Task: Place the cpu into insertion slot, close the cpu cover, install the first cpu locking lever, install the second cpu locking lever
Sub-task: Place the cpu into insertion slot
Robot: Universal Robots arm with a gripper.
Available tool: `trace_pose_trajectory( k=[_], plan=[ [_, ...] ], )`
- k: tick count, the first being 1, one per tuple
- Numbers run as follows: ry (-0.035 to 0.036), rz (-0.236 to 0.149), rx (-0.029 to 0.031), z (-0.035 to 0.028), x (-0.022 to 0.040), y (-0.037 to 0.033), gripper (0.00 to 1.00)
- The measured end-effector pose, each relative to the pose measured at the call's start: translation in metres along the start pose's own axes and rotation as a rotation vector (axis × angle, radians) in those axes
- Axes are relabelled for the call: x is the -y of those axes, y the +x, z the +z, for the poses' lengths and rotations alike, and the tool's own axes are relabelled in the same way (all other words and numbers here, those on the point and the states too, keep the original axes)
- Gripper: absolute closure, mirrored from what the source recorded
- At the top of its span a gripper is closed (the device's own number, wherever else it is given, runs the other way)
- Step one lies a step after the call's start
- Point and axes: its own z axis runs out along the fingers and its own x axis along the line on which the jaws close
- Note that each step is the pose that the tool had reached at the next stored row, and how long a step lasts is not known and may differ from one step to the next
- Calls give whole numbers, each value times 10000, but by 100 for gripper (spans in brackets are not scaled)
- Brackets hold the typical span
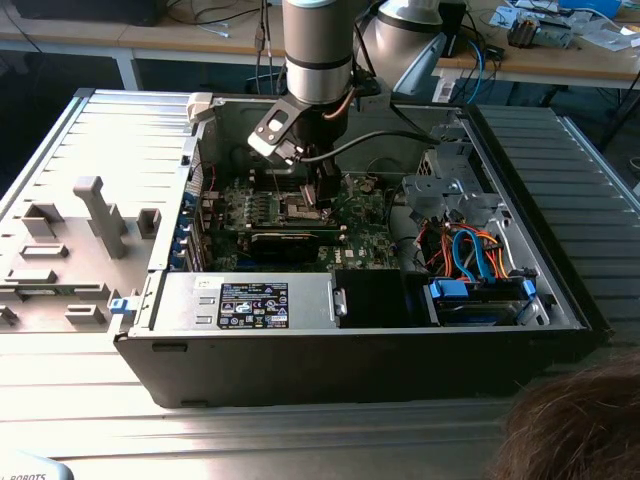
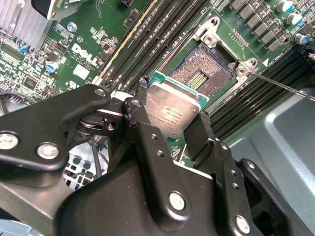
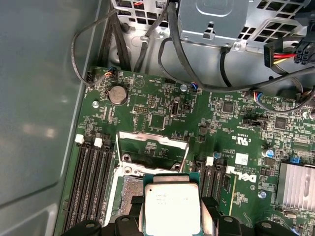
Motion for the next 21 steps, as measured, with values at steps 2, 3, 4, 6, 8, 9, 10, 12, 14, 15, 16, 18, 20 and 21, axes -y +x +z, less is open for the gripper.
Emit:
trace_pose_trajectory(
  k=[2, 3, 4, 6, 8, 9, 10, 12, 14, 15, 16, 18, 20, 21],
  plan=[
    [0, 26, 2, 1, 0, 0, 45],
    [-1, 44, 3, 2, 0, 0, 45],
    [-1, 55, 3, 2, 0, 0, 45],
    [-1, 81, 5, 3, 0, 0, 45],
    [-2, 107, 8, 3, 0, 0, 45],
    [-2, 118, 8, 4, 0, 0, 45],
    [-2, 139, 10, 4, 1, 0, 45],
    [-2, 163, 12, 5, 1, 0, 45],
    [-3, 194, 14, 6, 0, 0, 45],
    [-3, 205, 15, 6, 1, 0, 45],
    [-4, 215, 16, 6, 0, 0, 45],
    [-3, 236, 17, 7, 1, 0, 45],
    [-4, 264, 19, 8, 1, 0, 45],
    [-4, 283, 21, 8, 1, 0, 45]
  ],
)
